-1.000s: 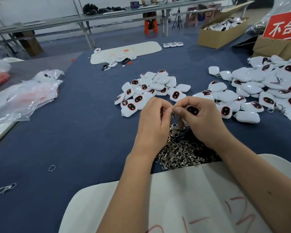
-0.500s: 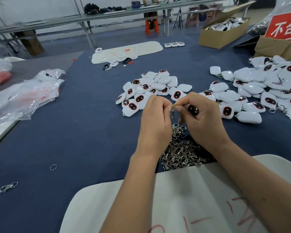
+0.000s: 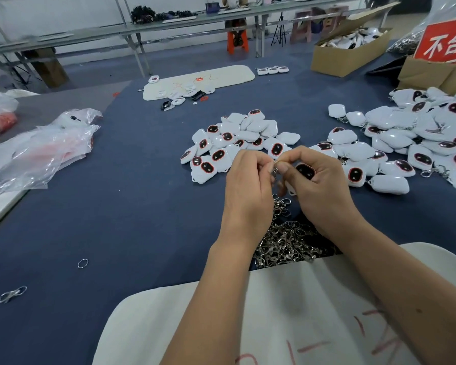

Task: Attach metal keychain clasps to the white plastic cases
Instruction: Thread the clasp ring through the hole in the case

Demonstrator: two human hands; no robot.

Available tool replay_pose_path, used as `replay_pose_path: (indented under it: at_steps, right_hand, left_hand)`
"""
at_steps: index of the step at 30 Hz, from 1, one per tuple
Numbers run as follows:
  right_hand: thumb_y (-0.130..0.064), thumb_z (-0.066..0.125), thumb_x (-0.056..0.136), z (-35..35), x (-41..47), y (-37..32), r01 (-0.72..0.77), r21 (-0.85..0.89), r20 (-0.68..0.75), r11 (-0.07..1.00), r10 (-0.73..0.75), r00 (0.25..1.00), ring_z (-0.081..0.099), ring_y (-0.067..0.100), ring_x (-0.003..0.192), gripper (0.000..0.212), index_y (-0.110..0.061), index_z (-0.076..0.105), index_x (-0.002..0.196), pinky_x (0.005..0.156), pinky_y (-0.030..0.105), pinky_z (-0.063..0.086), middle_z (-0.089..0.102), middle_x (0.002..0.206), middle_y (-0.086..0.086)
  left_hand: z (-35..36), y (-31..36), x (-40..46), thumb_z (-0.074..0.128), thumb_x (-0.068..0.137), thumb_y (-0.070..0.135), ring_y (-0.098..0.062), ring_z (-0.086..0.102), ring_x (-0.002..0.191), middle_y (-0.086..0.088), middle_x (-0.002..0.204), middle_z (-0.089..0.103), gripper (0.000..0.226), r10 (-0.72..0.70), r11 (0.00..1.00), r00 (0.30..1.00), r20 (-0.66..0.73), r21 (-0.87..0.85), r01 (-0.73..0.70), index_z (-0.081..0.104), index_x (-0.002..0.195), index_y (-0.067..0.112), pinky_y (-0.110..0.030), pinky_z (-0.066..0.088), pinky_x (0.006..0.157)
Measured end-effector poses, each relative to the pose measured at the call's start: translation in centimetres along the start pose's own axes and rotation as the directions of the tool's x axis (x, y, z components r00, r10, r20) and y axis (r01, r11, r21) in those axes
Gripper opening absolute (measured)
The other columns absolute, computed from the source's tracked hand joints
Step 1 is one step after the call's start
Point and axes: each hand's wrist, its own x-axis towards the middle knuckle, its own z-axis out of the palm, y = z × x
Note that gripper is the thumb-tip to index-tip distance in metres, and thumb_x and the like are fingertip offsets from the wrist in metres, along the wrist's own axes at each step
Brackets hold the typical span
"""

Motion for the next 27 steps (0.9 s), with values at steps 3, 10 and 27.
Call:
replay_pose_path:
  at_steps: [3,10,27]
  right_hand:
    - [-0.003,0.063,0.1,0.1,0.0,0.1,-0.013,-0.002,-0.01,1.0,0.013,1.0,0.061,0.029,0.057,0.017,-0.014,0.068,0.087,0.061,0.041,0.053,0.063,0.063,0.004]
    - [-0.004,0.062,0.101,0.3,0.0,0.1,-0.027,-0.027,0.023,0.999,0.027,0.999,0.062,0.013,0.056,0.015,-0.011,0.066,0.088,0.059,0.021,0.05,0.064,0.065,-0.001]
    - [-0.002,0.057,0.103,-0.3,1.1,1.1,-0.237,0.159,-0.199,0.958,0.267,0.943,0.077,0.017,0.098,0.017,-0.012,0.066,0.113,0.079,0.028,0.063,0.077,0.104,0.009]
  left_hand:
    - [0.3,0.0,-0.1,0.05,0.104,0.004,-0.024,0.056,0.087,-0.004,0.088,0.06,0.016,-0.024,0.999,1.0,-0.005,-0.028,0.024,0.057,0.09,0.007,-0.033,0.046,0.074]
    - [0.1,0.1,-0.2,0.049,0.102,0.005,-0.022,0.053,0.083,-0.002,0.086,0.059,0.016,-0.004,1.0,0.999,-0.036,0.009,0.005,0.056,0.088,0.009,-0.038,0.044,0.071]
    - [-0.2,-0.5,-0.4,0.045,0.103,0.003,-0.007,0.053,0.084,0.005,0.085,0.053,0.02,0.001,0.992,0.987,0.162,0.126,-0.022,0.053,0.086,0.012,-0.033,0.045,0.071]
